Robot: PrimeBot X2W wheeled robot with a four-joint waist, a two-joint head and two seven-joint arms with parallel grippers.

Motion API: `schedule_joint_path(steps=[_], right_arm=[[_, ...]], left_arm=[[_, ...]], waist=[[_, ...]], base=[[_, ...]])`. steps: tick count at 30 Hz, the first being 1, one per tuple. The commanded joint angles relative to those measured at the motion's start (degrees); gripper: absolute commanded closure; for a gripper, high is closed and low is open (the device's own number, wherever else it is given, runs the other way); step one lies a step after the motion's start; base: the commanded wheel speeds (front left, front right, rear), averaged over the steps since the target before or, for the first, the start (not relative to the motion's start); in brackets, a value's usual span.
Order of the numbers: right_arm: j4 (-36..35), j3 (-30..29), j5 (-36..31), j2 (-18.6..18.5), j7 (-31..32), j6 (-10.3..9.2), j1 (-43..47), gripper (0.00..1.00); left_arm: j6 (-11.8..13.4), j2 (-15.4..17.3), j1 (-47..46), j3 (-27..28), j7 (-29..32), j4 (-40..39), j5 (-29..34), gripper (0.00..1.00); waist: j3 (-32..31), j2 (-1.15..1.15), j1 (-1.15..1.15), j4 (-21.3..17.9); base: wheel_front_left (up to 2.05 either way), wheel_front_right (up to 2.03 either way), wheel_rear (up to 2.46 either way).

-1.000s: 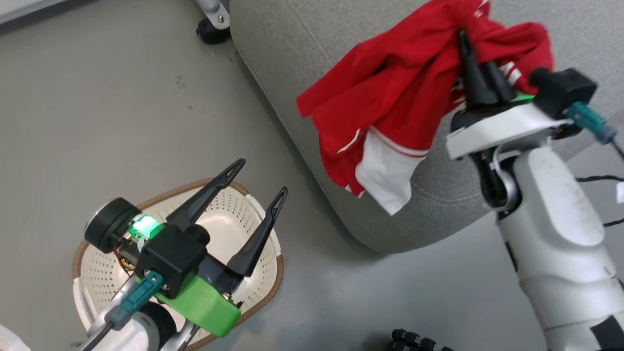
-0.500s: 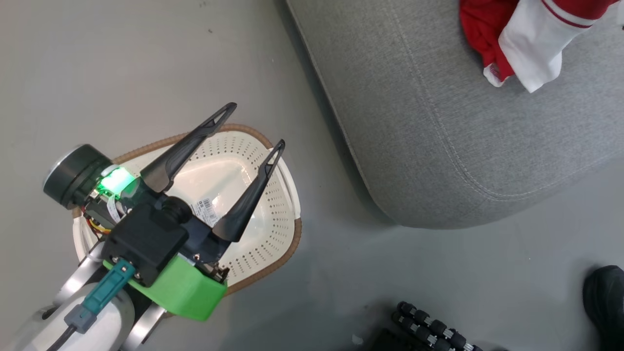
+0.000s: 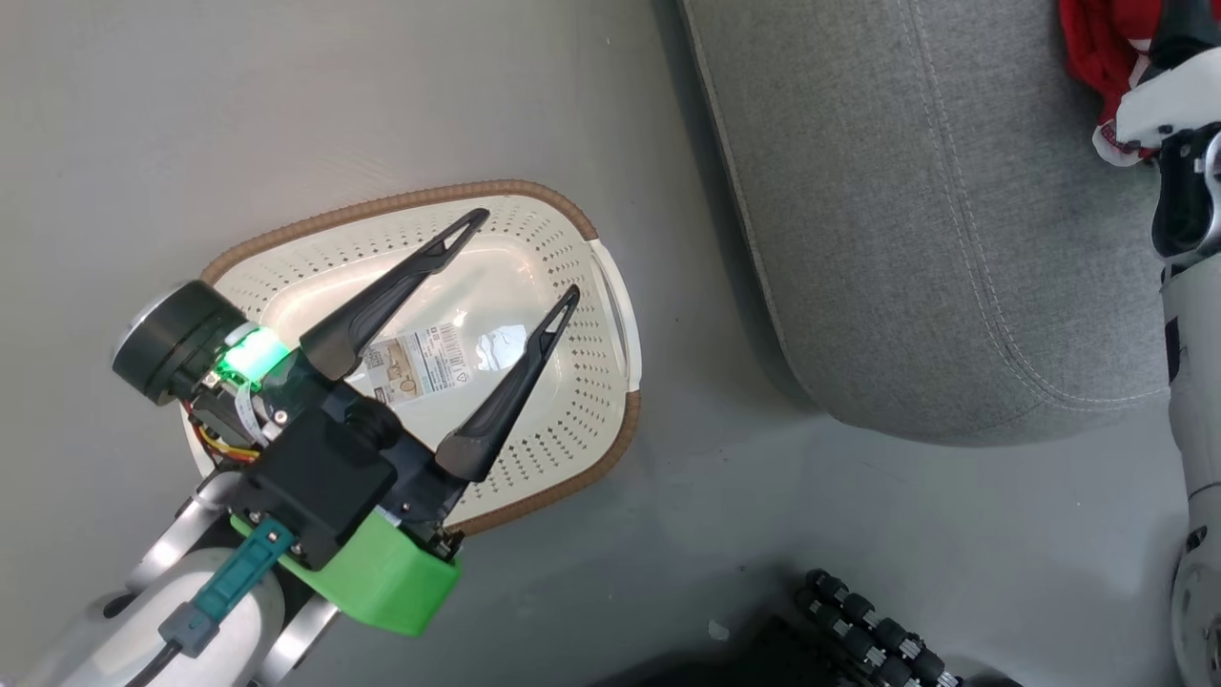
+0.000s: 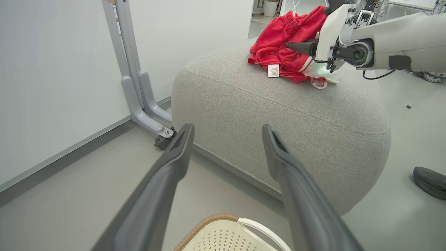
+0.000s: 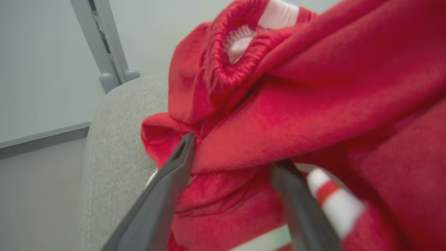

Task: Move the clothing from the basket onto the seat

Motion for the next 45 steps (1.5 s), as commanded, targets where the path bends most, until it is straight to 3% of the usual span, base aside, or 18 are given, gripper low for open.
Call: schedule_joint_path(steps=[1, 15, 23, 33, 45], right_arm=[[-0.96, -0.64, -0.39, 0.35, -0.21, 0.0, 1.72, 0.0], [-17.52, -4.57, -4.11, 7.72, -0.23, 0.0, 22.01, 0.0], [-28.79, -1.39, -6.56, 10.74, -0.23, 0.0, 32.02, 0.0], [-39.32, 4.38, -6.33, 11.78, 0.04, 0.0, 41.92, 0.0], [-47.36, 6.95, -7.23, 11.78, 4.44, 0.01, 49.55, 0.0]], left_arm=[[-0.24, -0.07, -1.01, -0.24, -0.51, 0.42, 0.09, 0.0], [3.78, -3.05, 4.23, 0.82, -7.04, 7.89, -1.75, 0.0], [6.31, -5.06, 7.99, 2.71, -12.71, 13.61, -4.45, 0.0], [9.67, -8.68, 9.96, 9.31, -17.18, 18.91, -7.84, 0.0], [9.1, -14.36, 17.05, 21.92, -17.52, 22.43, -6.91, 0.0]], waist=[[-0.45, 0.0, -0.01, 0.18], [-9.5, 0.0, -0.01, 1.4], [-15.88, 0.0, -0.01, 4.12], [-20.8, 0.0, -0.01, 10.74], [-25.89, 0.0, -0.01, 16.65]], base=[[0.0, 0.0, 0.0], [0.0, 0.0, 0.0], [0.0, 0.0, 0.0], [0.0, 0.0, 0.0], [0.0, 0.0, 0.0]])
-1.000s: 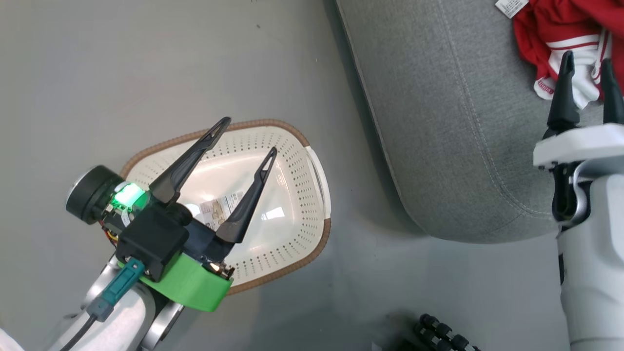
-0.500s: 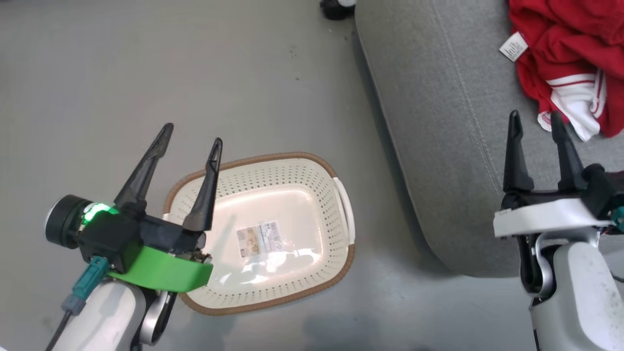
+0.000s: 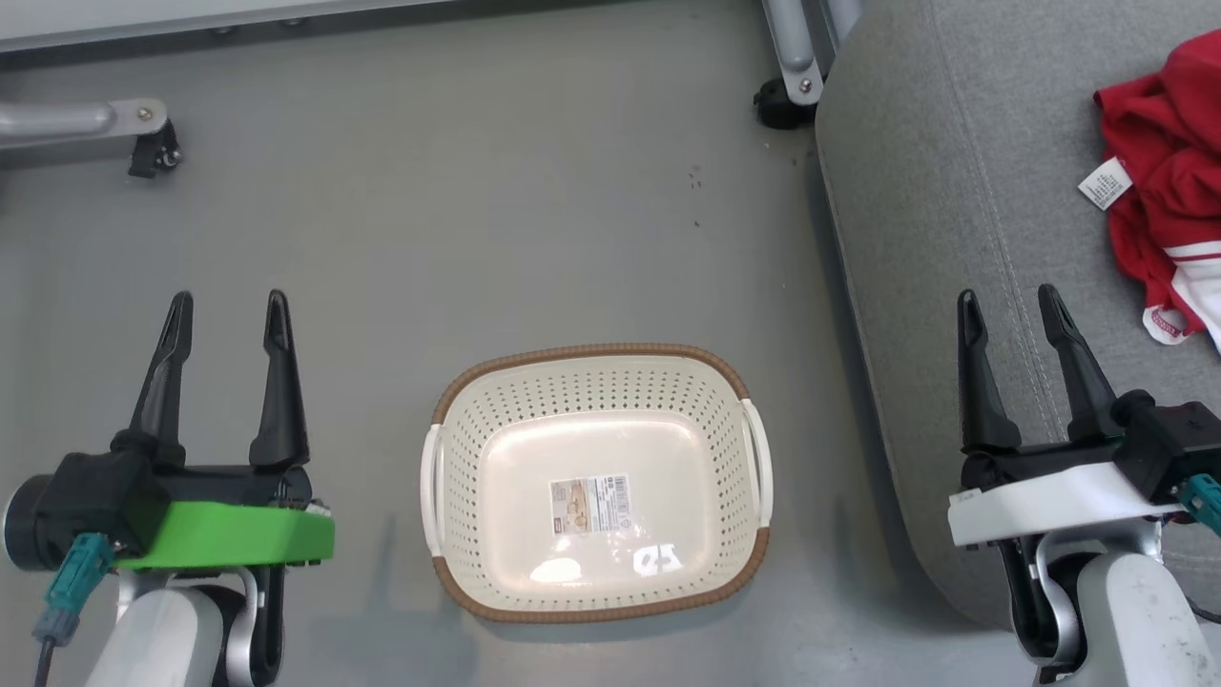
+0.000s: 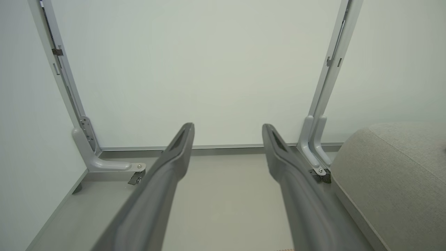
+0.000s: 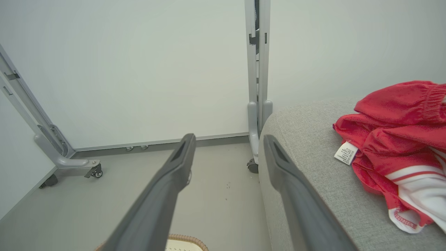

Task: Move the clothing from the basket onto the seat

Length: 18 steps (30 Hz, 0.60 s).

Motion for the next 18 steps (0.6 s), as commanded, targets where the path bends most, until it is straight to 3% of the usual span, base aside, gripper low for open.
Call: schedule_joint_path(steps=[1, 11, 18], right_arm=[[-0.7, 0.01, -0.37, -0.18, 0.52, 0.01, 1.39, 0.0], [-3.89, 0.78, -1.08, -0.18, 3.92, 0.01, 6.18, 0.0], [-4.32, 1.67, -0.61, -0.18, 5.24, 0.01, 9.07, 0.0]], left_arm=[[-0.34, -0.91, 1.81, 1.2, -0.17, 0.44, 0.37, 0.0], [-4.87, -7.28, 8.54, 8.21, -0.11, 3.41, 5.15, 0.0], [-7.5, -9.53, 11.34, 9.62, -0.12, 5.71, 9.24, 0.0]], waist=[[-2.9, 0.0, 0.0, 2.49], [-6.98, 0.0, 0.0, 3.41], [-9.69, 0.0, 0.0, 2.9]], base=[[0.0, 0.0, 0.0], [0.0, 0.0, 0.0], [0.0, 0.0, 0.0]])
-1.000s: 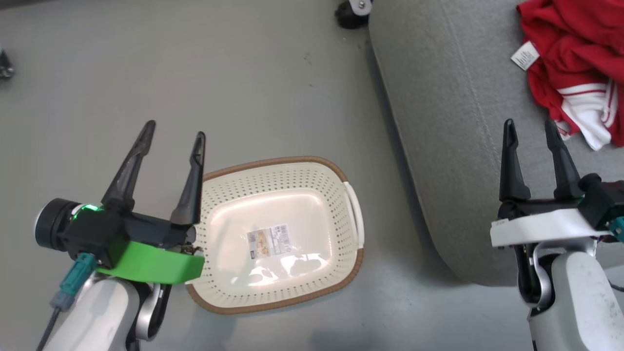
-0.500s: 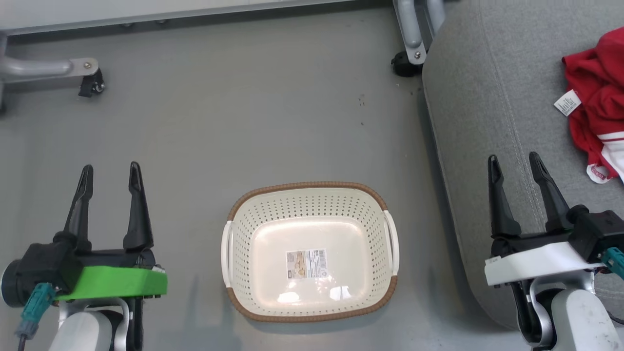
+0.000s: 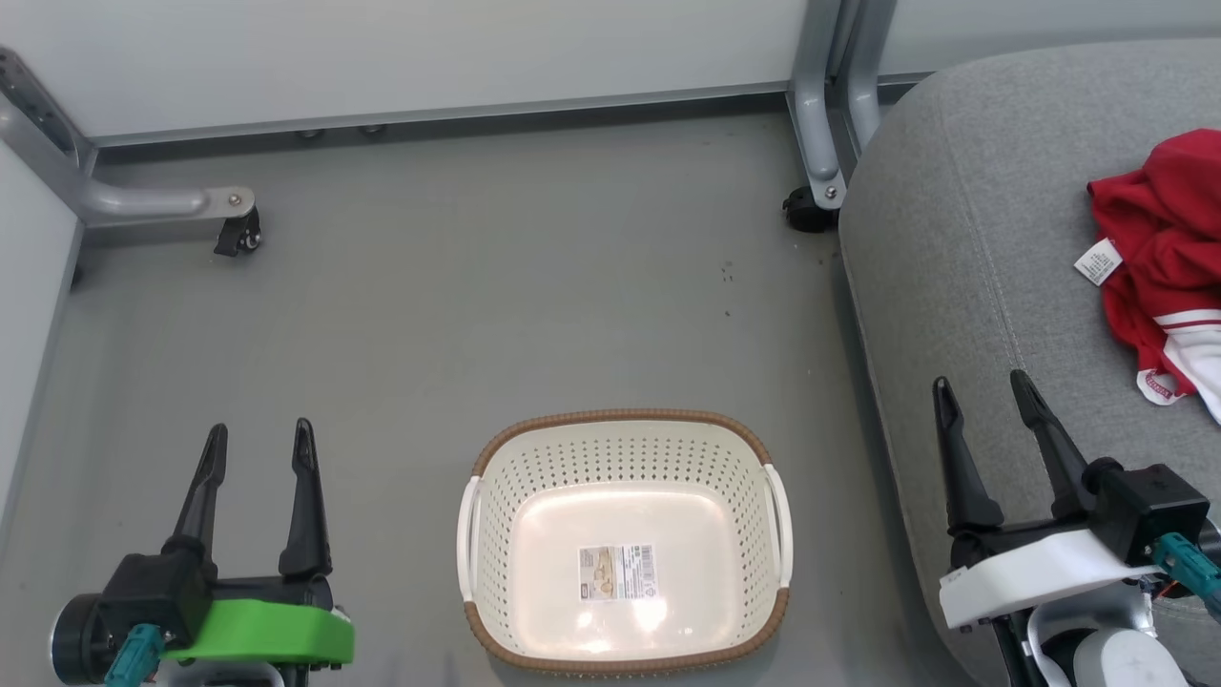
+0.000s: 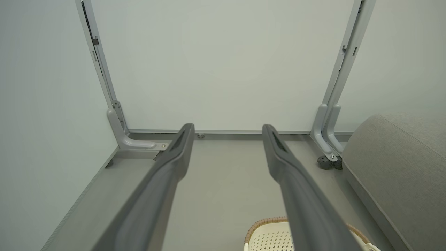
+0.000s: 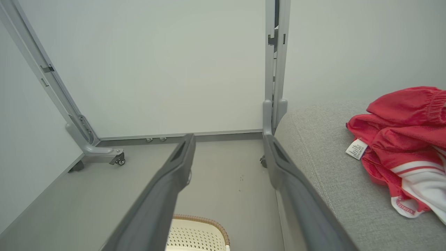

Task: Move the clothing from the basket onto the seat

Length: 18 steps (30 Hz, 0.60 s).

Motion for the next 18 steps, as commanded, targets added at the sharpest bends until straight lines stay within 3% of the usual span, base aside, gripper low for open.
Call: schedule_joint_path(steps=[1, 18], right_arm=[[-0.22, 0.23, 0.16, -0.18, 0.31, 0.01, 1.12, 0.0], [0.1, 1.33, 0.54, -0.17, 1.74, 0.01, 5.21, 0.0]], left_arm=[[-0.52, -0.27, 1.32, 0.41, -0.03, 0.52, 1.0, 0.0], [-4.42, -3.01, 4.08, 3.07, -0.03, 5.77, 5.32, 0.0]], waist=[[-1.39, 0.0, 0.0, -0.33], [-5.65, 0.0, 0.0, -1.45]], base=[[0.0, 0.0, 0.0], [0.0, 0.0, 0.0]])
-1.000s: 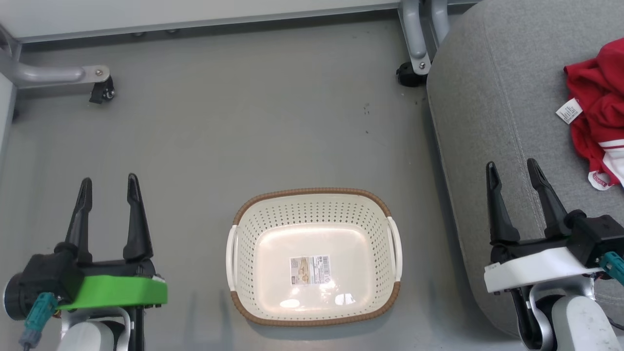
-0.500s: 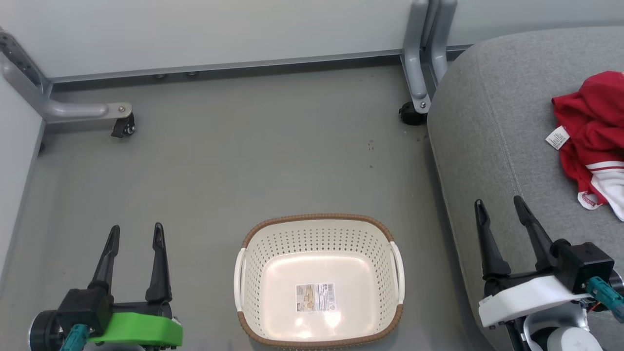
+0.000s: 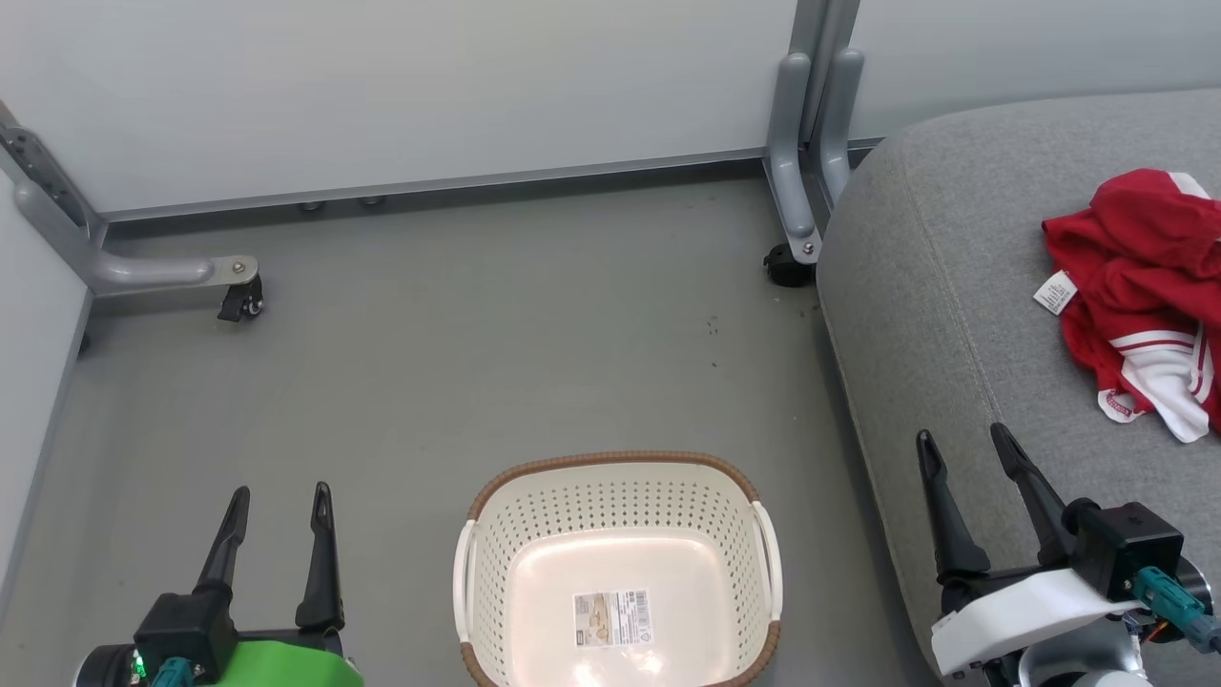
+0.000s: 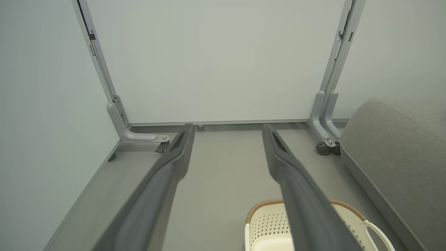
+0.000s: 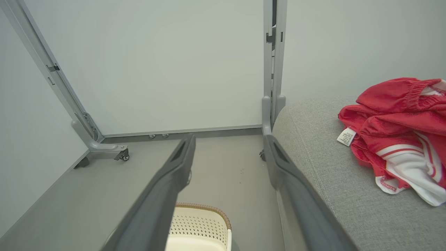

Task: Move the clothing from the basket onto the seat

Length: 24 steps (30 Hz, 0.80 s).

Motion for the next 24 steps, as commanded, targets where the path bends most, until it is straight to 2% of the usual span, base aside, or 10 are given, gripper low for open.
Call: schedule_joint_path(steps=[1, 24], right_arm=[[-0.16, 0.11, 0.33, -0.17, 0.19, 0.01, 0.95, 0.0], [-0.27, 0.35, 0.76, -0.17, 0.31, 0.01, 0.96, 0.0]], left_arm=[[-0.44, -0.2, 1.05, 0.38, -0.02, 0.35, 0.26, 0.0], [-2.22, -1.98, 0.98, 2.77, -0.03, 2.18, 2.67, 0.0]], waist=[[-0.32, 0.0, 0.0, -0.05], [-0.74, 0.0, 0.0, 0.19]], base=[[0.0, 0.0, 0.0], [0.0, 0.0, 0.0]])
